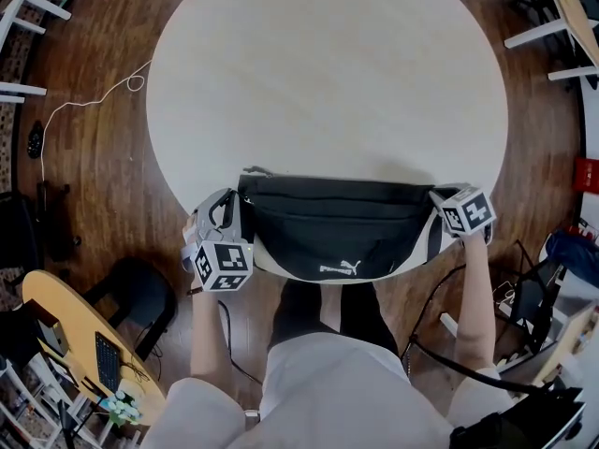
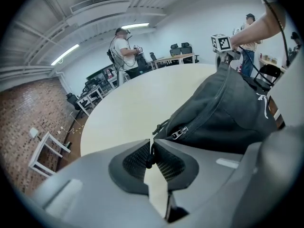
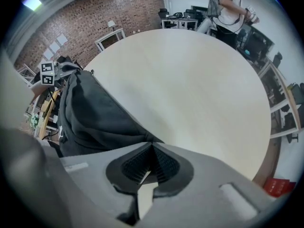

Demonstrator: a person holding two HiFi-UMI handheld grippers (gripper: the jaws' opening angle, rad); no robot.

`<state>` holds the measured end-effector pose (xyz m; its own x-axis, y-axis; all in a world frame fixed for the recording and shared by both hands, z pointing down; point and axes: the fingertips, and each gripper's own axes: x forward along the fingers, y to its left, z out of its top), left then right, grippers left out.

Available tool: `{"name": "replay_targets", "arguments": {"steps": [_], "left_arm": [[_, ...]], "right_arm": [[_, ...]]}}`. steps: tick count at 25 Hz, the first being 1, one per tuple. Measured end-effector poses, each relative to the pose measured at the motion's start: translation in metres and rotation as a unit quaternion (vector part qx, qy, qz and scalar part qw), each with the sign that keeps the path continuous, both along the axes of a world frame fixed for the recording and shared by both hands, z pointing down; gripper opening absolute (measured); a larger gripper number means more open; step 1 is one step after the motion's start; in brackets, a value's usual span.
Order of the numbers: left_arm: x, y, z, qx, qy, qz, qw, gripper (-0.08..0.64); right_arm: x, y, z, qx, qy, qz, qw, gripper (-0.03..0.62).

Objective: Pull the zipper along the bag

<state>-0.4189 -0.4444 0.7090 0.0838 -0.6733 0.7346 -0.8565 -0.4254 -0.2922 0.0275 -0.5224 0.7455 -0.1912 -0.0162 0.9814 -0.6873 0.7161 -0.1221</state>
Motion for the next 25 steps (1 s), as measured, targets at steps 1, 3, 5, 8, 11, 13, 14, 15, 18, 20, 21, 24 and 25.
{"name": "replay_targets", "arguments": {"steps": [1,3,5,8,11,13,14,15,18,20,21,24,25], "left_arm": [[0.0,-0.002,0.006,-0.004,0.009,-0.005,0.9999,0.04],[0.002,-0.003,0.011,-0.008,0.028,-0.014,0.9995,0.041],[0.002,-0.002,0.006,-0.008,0.051,-0.026,0.9983,0.043],[-0.007,0.004,-0.014,-0.003,0.088,-0.047,0.995,0.057],[-0.018,0.01,-0.042,0.01,0.097,-0.055,0.9937,0.085],[-0.029,0.015,-0.06,0.025,0.101,-0.069,0.9922,0.083],[-0.035,0.018,-0.071,0.034,0.108,-0.08,0.9903,0.081],[-0.04,0.021,-0.082,0.044,0.119,-0.093,0.9876,0.076],[-0.04,0.024,-0.119,0.086,0.141,-0.111,0.98,0.027],[-0.026,0.023,-0.145,0.117,0.153,-0.102,0.9758,0.017],[-0.014,0.024,-0.158,0.131,0.161,-0.095,0.9735,0.017],[0.028,0.034,-0.198,0.171,0.187,-0.07,0.9649,0.017],[0.044,0.038,-0.211,0.183,0.196,-0.061,0.9614,0.017]], "right_arm": [[-0.001,-0.001,0.0,0.003,-0.002,0.003,1.0,-0.009],[-0.002,-0.002,0.0,0.011,-0.002,0.009,1.0,-0.009],[-0.002,-0.002,0.001,0.022,0.002,0.016,1.0,-0.009],[-0.002,-0.001,0.003,0.04,0.018,0.027,0.999,-0.009],[-0.002,-0.002,0.003,0.06,0.039,0.029,0.997,-0.011],[0.0,-0.006,-0.001,0.08,0.04,0.043,0.995,-0.011],[0.001,-0.009,-0.007,0.096,0.036,0.057,0.993,-0.011],[0.002,-0.013,-0.018,0.116,0.028,0.072,0.99,-0.009],[-0.005,-0.022,-0.065,0.182,-0.013,0.101,0.978,-0.009],[-0.016,-0.022,-0.107,0.232,-0.054,0.105,0.965,-0.011],[-0.02,-0.02,-0.131,0.261,-0.074,0.108,0.956,-0.011],[-0.03,0.001,-0.201,0.335,-0.14,0.129,0.923,-0.009],[-0.031,0.012,-0.221,0.357,-0.163,0.137,0.91,-0.011]]}}
